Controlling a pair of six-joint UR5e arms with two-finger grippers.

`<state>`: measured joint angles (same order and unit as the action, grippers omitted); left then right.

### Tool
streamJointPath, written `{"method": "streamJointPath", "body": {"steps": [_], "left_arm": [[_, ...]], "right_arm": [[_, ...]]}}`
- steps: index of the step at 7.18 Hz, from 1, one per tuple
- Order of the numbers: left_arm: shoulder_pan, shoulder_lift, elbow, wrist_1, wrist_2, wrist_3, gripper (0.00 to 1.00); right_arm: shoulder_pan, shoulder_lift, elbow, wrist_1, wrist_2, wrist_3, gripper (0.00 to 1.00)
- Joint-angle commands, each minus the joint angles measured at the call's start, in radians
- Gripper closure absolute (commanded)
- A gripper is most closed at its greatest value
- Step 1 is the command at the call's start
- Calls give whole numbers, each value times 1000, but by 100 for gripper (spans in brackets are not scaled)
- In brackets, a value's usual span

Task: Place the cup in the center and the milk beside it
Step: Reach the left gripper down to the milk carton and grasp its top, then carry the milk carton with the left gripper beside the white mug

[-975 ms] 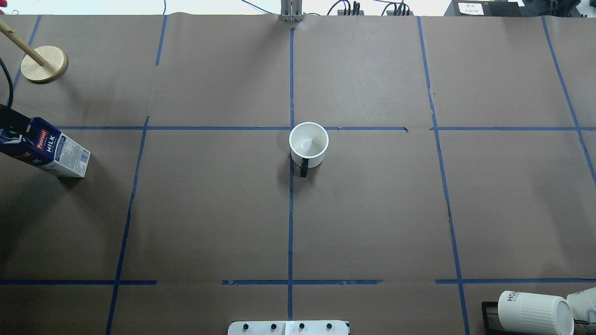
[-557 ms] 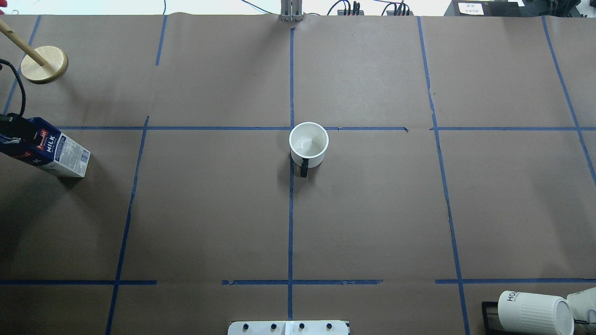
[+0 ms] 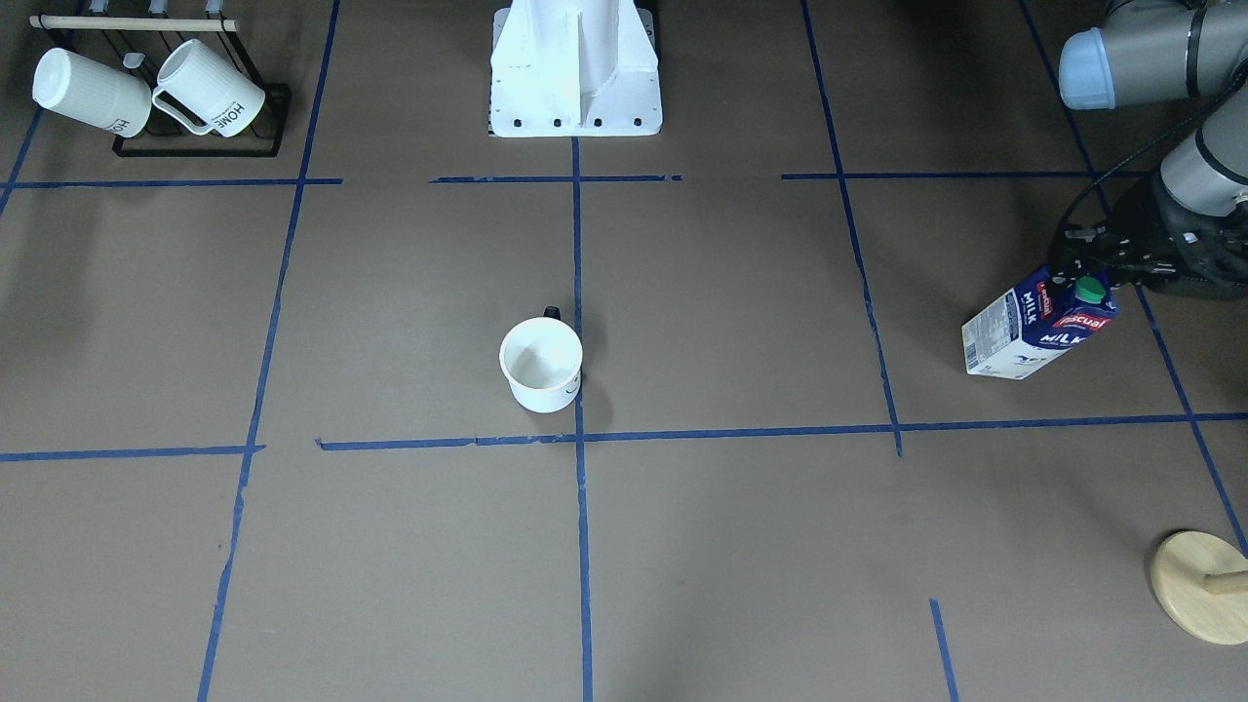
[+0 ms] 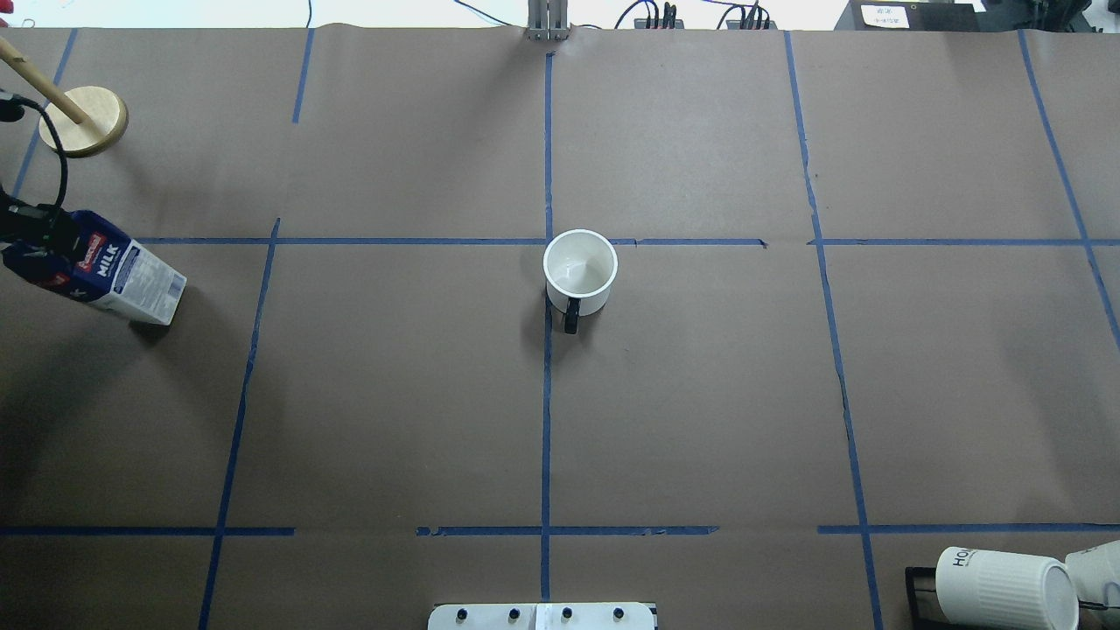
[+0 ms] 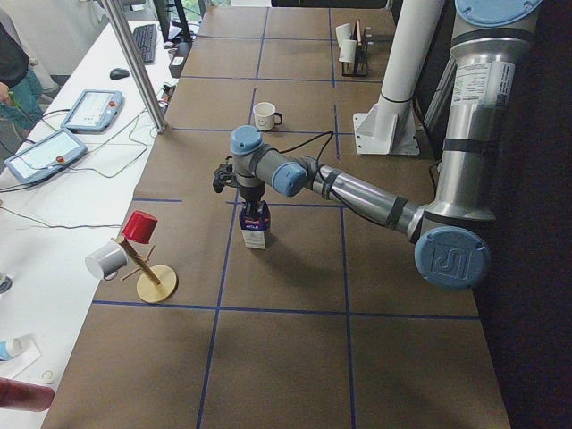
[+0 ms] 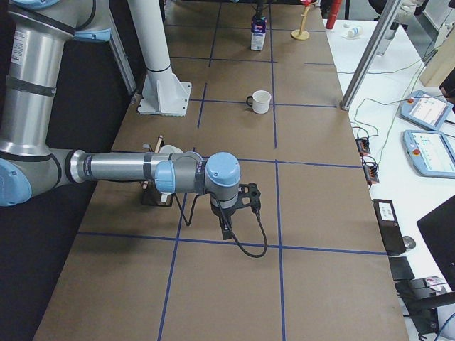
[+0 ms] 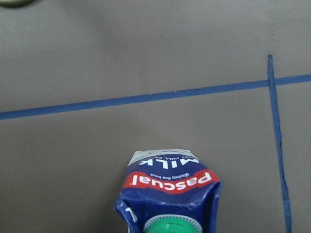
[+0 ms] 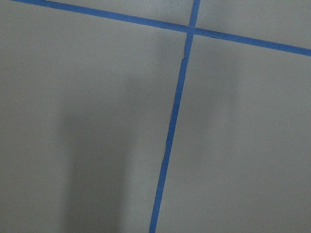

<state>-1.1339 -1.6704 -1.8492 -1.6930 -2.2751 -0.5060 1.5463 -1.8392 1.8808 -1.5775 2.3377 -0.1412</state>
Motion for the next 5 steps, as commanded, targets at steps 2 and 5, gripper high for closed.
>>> {"method": "streamJointPath", "body": {"steps": [2, 5], "left_arm": [[23, -266, -24, 252, 2, -104, 56], [274, -519, 7, 317, 124, -444, 56]], "right_arm": [[0, 0, 0, 1, 0, 0, 0], [0, 0, 0, -1, 0, 6, 0]]}}
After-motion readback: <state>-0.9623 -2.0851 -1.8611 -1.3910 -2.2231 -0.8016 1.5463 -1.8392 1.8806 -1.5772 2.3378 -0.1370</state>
